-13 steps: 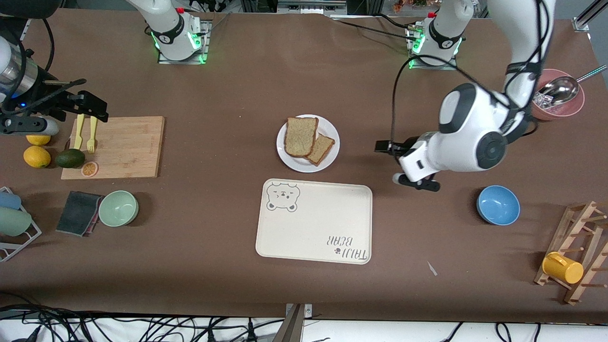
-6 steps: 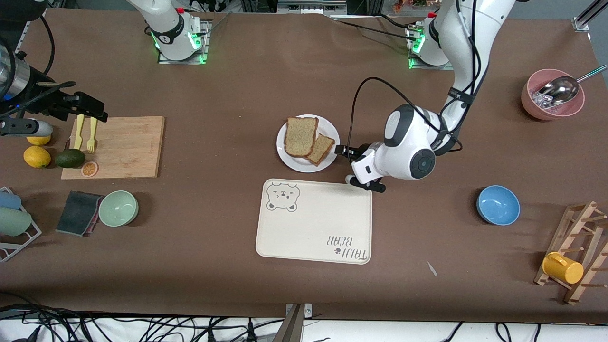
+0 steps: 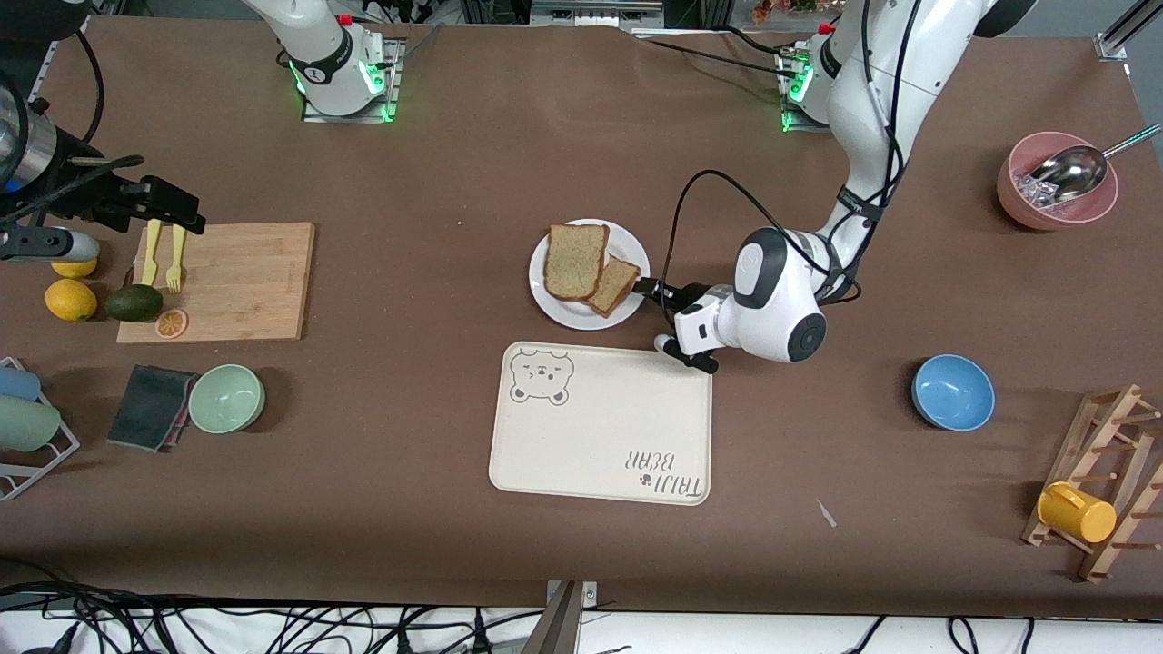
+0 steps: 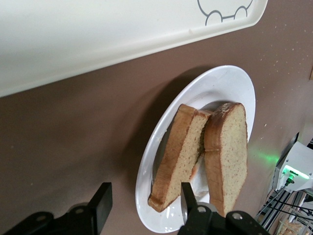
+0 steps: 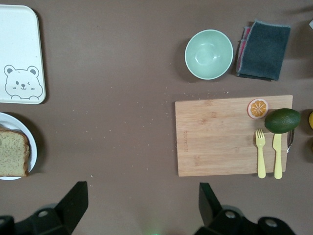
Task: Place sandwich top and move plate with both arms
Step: 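Grip the white plate rim with the left gripper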
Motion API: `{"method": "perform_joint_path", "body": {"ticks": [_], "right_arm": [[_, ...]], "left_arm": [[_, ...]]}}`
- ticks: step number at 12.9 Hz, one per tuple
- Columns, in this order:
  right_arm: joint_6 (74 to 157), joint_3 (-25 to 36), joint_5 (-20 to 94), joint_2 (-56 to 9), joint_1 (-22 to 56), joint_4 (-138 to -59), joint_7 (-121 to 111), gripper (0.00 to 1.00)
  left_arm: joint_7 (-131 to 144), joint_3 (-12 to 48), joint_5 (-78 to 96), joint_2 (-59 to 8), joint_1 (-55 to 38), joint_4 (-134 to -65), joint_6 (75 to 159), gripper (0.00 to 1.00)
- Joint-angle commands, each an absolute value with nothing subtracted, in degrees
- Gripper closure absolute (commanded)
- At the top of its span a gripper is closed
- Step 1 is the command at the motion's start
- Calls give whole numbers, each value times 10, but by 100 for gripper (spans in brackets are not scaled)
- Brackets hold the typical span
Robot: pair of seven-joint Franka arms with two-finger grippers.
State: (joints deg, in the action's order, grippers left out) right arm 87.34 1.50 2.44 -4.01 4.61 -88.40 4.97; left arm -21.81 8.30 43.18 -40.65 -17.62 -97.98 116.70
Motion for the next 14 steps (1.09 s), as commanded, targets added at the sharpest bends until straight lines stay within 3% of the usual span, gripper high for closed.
{"method": "perform_joint_path", "body": {"ticks": [1, 4, 7, 10, 12, 14], "right_arm": [[879, 12, 27, -35, 41, -888, 40, 0], [893, 11, 27, -37, 44, -888, 40, 0], [893, 11, 25, -40, 44, -888, 40, 0], [893, 11, 18, -40, 44, -888, 41, 0], [893, 10, 10, -40, 44, -888, 45, 0], [893, 10, 9, -40, 44, -888, 45, 0]], "left_arm": [[-298, 86, 492, -408, -174, -1013, 1206, 42], [-351, 86, 522, -413, -172, -1029, 1213, 56], [-358, 86, 534, -415, -173, -1029, 1214, 61], [-378, 86, 541, -417, -176, -1029, 1215, 80], [-386, 86, 541, -419, -176, -1029, 1215, 100], [-397, 86, 541, -418, -173, -1029, 1213, 100]]}}
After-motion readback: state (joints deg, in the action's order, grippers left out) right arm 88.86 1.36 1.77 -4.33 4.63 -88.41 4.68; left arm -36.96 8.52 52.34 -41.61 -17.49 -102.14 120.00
